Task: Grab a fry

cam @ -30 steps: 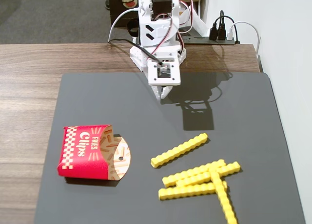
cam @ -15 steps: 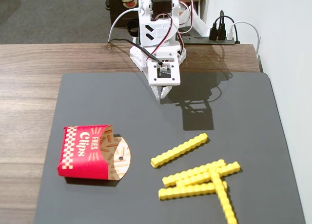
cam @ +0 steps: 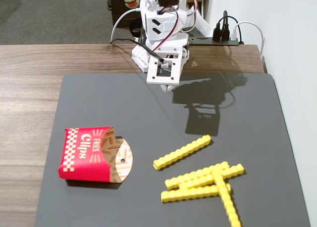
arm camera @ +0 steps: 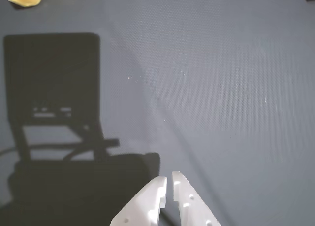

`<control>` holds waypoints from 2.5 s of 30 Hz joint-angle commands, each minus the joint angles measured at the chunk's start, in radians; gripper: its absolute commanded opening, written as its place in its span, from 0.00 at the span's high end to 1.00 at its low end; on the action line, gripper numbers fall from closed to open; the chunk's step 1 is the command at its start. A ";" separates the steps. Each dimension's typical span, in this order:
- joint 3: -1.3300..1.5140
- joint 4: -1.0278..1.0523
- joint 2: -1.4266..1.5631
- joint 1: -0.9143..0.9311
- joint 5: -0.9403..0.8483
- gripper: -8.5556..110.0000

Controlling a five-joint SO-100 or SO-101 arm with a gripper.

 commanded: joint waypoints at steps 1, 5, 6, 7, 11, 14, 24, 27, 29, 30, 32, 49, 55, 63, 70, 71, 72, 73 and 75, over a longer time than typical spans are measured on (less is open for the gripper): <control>-0.118 -0.020 -0.114 -0.034 0.098 0.92; -0.230 -0.029 -0.275 -0.086 0.249 0.92; -0.259 -0.031 -0.313 -0.097 0.284 0.92; -0.287 -0.037 -0.350 -0.103 0.322 0.92; -0.413 -0.058 -0.512 -0.109 0.474 0.92; -0.483 -0.078 -0.614 -0.109 0.552 0.92; -0.695 -0.189 -0.977 -0.098 0.678 0.92; -0.781 -0.202 -1.091 -0.104 0.687 0.92; -0.838 -0.209 -1.158 -0.106 0.695 0.90; -0.859 -0.212 -1.181 -0.107 0.696 0.88; -0.893 -0.215 -1.226 -0.112 0.706 0.82; -0.948 -0.285 -1.381 -0.163 0.726 0.74; -0.954 -0.307 -1.411 -0.164 0.721 0.75; -0.960 -0.322 -1.437 -0.169 0.719 0.89; -0.960 -0.305 -1.425 -0.169 0.703 0.92; -0.959 -0.296 -1.411 -0.167 0.698 0.92; -0.959 -0.287 -1.399 -0.164 0.689 0.92; -0.957 -0.275 -1.385 -0.161 0.678 0.92; -0.948 -0.247 -1.347 -0.150 0.653 0.92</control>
